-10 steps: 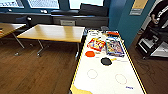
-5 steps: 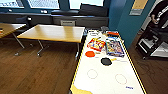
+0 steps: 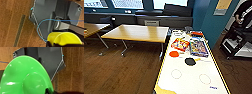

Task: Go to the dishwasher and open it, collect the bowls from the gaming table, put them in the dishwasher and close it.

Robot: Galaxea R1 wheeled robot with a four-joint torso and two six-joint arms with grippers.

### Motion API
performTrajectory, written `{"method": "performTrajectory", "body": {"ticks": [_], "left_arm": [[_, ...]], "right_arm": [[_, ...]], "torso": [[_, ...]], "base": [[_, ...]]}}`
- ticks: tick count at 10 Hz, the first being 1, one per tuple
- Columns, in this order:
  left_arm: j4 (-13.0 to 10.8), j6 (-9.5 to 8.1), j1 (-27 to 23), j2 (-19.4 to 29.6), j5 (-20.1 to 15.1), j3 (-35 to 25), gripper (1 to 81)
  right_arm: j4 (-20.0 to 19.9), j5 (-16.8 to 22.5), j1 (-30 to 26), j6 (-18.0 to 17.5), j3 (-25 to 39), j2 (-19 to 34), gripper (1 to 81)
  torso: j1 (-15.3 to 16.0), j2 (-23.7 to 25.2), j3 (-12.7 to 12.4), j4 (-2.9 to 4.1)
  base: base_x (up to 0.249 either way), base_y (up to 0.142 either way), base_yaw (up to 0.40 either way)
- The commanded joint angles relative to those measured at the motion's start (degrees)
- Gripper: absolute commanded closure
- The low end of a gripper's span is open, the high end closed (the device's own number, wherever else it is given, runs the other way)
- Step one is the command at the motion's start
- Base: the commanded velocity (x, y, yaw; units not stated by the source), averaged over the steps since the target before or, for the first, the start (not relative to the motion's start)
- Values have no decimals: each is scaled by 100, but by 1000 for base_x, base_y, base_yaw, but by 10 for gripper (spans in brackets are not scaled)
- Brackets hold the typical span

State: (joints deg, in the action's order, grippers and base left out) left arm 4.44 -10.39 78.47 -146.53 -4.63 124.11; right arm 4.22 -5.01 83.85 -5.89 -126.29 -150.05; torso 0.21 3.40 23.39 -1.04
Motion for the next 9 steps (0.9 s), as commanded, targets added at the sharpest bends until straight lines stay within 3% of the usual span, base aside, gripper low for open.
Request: {"method": "performTrajectory", "body": {"ticks": [1, 4, 6, 9], "left_arm": [[743, 775, 85, -421, -521, 1052, 811], [578, 862, 85, -526, -478, 1098, 811], [251, 863, 103, -597, -389, 1107, 811], [-425, 854, 121, -895, -328, 1316, 811]], "right_arm": [[79, 378, -13, 35, 36, 105, 811], [88, 370, 41, 44, 36, 87, 811], [88, 369, 76, 53, -87, -18, 811], [79, 369, 111, 44, -359, -229, 811]], "torso": [[0, -2, 0, 0], [0, 0, -2, 0], [0, 0, -2, 0], [-2, 0, -2, 0]], "base": [[0, 0, 0], [0, 0, 0], [0, 0, 0], [0, 0, 0]]}}
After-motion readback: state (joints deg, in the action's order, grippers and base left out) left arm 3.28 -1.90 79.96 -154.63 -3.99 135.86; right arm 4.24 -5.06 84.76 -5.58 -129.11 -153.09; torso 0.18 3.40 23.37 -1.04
